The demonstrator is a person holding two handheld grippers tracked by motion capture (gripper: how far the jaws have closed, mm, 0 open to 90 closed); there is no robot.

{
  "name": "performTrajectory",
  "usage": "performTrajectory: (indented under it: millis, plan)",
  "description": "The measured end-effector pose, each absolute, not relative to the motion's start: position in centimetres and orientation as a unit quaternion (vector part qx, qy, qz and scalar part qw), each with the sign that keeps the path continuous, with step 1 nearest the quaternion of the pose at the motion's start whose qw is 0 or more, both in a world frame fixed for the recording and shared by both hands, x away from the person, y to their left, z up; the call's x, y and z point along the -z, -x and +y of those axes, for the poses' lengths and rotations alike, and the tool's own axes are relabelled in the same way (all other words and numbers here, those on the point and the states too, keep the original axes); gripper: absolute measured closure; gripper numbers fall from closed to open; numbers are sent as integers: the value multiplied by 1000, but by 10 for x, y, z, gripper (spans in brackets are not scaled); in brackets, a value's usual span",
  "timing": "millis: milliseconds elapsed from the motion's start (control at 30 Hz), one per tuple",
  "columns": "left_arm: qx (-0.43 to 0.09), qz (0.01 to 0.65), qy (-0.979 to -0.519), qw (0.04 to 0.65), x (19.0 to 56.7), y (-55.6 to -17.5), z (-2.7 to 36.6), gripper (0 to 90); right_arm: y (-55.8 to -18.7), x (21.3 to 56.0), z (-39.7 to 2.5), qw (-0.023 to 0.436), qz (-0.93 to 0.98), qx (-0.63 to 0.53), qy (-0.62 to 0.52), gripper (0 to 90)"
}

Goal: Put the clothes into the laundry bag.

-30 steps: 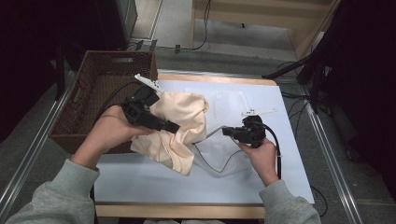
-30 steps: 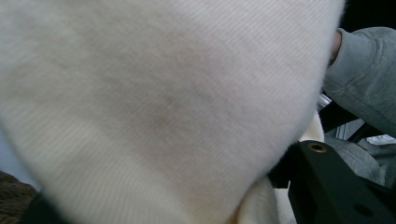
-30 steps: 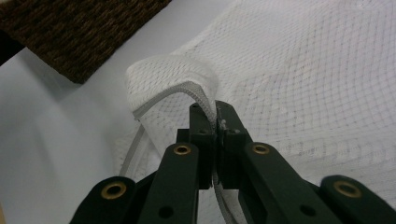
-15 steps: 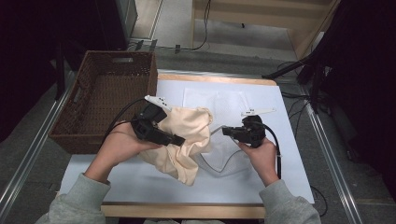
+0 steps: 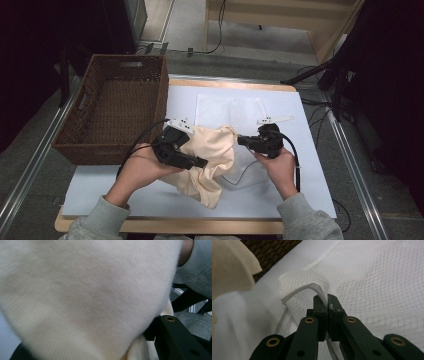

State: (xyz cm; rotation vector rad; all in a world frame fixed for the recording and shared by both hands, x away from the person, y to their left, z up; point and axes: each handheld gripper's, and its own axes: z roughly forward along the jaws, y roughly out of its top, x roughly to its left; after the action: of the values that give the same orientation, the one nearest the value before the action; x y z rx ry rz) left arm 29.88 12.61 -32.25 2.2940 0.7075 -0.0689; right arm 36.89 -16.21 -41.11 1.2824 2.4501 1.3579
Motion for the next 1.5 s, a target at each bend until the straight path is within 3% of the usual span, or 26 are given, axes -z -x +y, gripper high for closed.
performTrajectory:
  millis: [400,733,1233,1500]
  plan:
    - [29,270,-886,375,332,-291,111,602,-364,400,-158,41,794,-450,-407,879]
    - [38,275,-896,346,376,-295,95,602,-363,400,-159,43,790,-450,-415,878]
    - [23,309,-894,325,410,-303,82,603,-351,386,-152,52,793,-454,-402,877]
    - [25,340,-885,317,413,-317,94,609,-343,378,-145,51,798,-456,-391,876]
